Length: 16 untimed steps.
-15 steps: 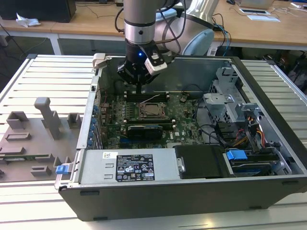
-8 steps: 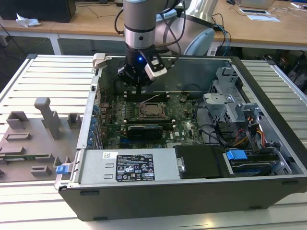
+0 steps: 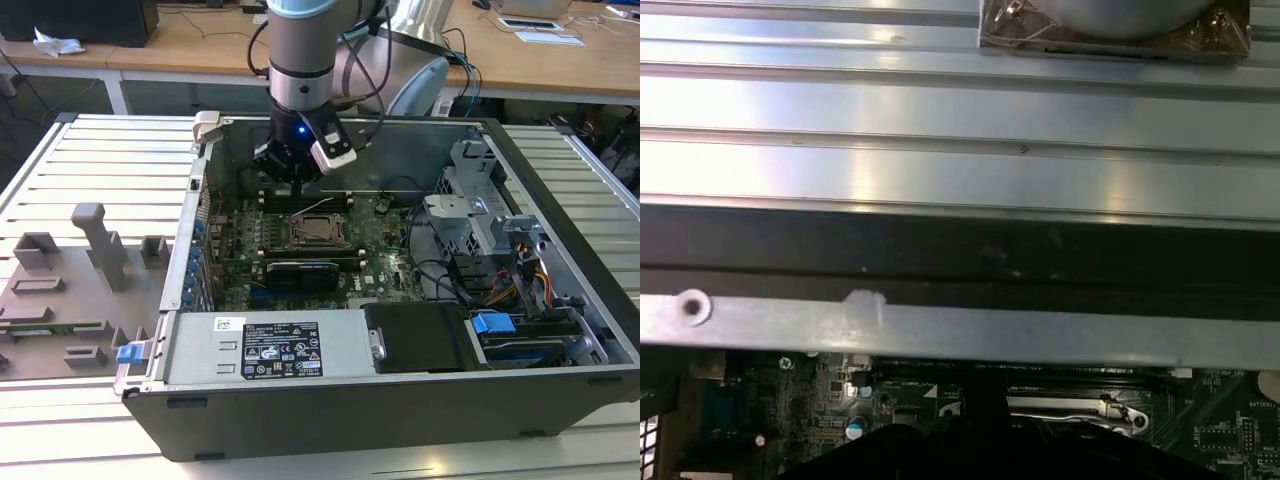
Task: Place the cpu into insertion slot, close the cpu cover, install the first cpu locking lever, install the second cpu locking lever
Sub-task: 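Install the first cpu locking lever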
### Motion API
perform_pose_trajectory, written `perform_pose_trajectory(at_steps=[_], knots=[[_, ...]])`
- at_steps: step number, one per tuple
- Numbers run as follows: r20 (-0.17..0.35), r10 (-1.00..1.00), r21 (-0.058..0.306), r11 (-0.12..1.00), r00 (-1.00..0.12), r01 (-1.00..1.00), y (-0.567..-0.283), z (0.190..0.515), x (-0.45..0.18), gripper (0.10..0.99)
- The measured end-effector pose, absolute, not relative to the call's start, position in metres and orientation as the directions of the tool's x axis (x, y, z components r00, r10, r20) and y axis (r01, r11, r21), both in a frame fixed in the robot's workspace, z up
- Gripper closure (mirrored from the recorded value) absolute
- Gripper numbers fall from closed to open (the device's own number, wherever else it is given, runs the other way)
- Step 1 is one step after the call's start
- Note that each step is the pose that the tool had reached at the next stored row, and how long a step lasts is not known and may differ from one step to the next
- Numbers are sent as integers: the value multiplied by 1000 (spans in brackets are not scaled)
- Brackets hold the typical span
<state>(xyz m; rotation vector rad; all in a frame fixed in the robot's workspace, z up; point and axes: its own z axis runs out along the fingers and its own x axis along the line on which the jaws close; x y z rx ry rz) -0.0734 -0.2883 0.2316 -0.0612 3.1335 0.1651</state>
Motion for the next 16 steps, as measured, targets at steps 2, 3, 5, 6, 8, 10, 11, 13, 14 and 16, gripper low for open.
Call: perform_pose_trajectory(at_steps=[2,3,5,6,8,10,11,13,14,16], knots=[[-4,-39,105,994,-999,-39,-288,229,-71,980],[-4,-39,105,994,-999,-39,-288,228,-69,980],[-4,-39,105,994,-999,-39,-288,227,-68,980],[-4,-39,105,994,-999,-39,-288,226,-67,980],[-3,-39,105,994,-999,-39,-289,225,-66,980],[-3,-39,105,994,-999,-39,-291,223,-65,980],[-4,-39,106,994,-999,-39,-291,222,-65,980],[-3,-39,106,994,-999,-39,-292,222,-64,980],[-3,-39,106,994,-999,-39,-292,221,-62,980],[-3,-39,106,994,-999,-39,-292,220,-59,980]])
